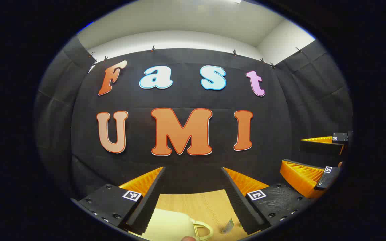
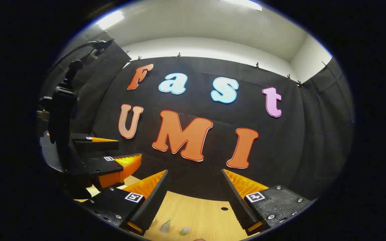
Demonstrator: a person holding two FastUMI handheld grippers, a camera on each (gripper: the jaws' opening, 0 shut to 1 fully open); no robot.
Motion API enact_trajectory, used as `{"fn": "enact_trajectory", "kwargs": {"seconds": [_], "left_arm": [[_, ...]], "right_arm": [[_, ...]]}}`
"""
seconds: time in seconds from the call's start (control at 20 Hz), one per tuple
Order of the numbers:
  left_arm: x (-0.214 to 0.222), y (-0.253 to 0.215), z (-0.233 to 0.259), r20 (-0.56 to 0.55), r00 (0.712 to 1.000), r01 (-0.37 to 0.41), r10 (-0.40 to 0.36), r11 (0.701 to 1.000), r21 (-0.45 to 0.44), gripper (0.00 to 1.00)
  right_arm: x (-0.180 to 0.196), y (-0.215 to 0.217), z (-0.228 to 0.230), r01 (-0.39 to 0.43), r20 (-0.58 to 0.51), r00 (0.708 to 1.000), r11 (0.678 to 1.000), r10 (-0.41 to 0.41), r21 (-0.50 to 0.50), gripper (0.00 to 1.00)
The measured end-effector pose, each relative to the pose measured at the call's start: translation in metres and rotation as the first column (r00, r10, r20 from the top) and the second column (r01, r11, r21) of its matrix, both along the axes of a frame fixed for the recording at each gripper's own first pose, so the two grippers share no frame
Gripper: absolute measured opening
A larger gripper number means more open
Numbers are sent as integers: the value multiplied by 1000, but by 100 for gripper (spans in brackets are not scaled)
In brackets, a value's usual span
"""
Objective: First open the suitcase, pack the skin care products into it, and then close the suitcase.
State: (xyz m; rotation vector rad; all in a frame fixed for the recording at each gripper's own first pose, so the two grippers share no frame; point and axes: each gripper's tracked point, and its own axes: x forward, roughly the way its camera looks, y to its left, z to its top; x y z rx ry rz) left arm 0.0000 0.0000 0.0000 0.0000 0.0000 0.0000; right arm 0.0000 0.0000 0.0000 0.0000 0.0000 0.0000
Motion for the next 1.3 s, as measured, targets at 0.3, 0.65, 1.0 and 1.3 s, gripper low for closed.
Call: {"fn": "enact_trajectory", "kwargs": {"seconds": [0.3,0.65,1.0,1.3], "left_arm": [[0,8,-11,1,1000,14,-14,1000,-7,100],[9,-8,-1,36,999,-29,28,999,14,100],[20,-35,-32,-17,1000,23,-21,988,150,100],[21,-51,-103,-170,984,96,-44,945,314,98]], "right_arm": [[-1,-6,-16,74,-80,994,996,-71,45,95],[3,-7,-39,-29,-123,991,994,43,110,95],[20,-52,-52,32,-111,993,999,-30,23,95],[30,-84,-63,57,-115,992,998,-58,-6,95]]}}
